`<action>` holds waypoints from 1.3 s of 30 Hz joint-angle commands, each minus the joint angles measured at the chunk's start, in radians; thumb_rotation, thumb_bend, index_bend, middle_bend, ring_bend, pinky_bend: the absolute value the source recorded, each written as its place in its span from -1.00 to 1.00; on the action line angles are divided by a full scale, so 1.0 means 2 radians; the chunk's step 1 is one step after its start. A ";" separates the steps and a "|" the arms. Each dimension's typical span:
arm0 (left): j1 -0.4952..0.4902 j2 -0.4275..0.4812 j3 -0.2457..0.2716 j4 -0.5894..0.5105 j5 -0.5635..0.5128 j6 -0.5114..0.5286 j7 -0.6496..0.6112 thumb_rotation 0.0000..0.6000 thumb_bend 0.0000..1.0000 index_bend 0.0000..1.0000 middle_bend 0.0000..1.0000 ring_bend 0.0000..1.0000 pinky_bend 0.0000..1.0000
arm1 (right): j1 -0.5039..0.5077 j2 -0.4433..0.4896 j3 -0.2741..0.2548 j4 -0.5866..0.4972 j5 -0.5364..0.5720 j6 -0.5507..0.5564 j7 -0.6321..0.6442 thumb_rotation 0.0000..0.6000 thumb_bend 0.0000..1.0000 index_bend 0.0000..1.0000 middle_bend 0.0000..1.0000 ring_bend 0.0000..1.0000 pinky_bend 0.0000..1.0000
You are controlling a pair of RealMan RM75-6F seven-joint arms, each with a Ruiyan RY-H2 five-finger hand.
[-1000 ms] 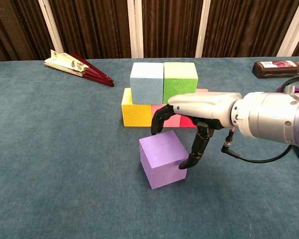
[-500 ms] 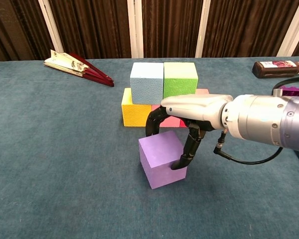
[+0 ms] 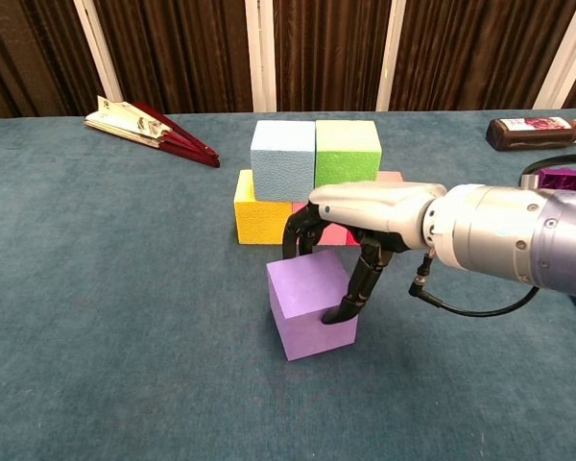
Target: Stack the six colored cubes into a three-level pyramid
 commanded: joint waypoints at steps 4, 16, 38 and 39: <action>0.000 -0.002 -0.002 0.003 -0.001 0.000 0.004 1.00 -0.28 -0.74 -1.00 -1.00 -1.00 | -0.008 0.017 0.000 -0.020 -0.004 0.009 0.007 1.00 -0.50 -0.12 -0.10 -0.50 -1.00; -0.002 -0.004 -0.002 0.022 0.007 0.004 0.030 1.00 -0.28 -0.75 -1.00 -1.00 -1.00 | -0.064 0.150 -0.031 -0.123 0.002 0.059 0.019 1.00 -0.50 -0.12 -0.11 -0.50 -1.00; -0.006 -0.001 0.001 0.013 -0.015 -0.022 0.102 1.00 -0.28 -0.77 -1.00 -1.00 -1.00 | -0.073 0.371 0.031 -0.174 0.056 0.046 0.092 1.00 -0.50 -0.12 -0.11 -0.50 -1.00; -0.007 -0.001 0.000 0.014 -0.018 -0.024 0.105 1.00 -0.28 -0.77 -1.00 -1.00 -1.00 | -0.055 0.376 0.041 -0.174 0.081 0.036 0.079 1.00 -0.50 -0.12 -0.11 -0.50 -1.00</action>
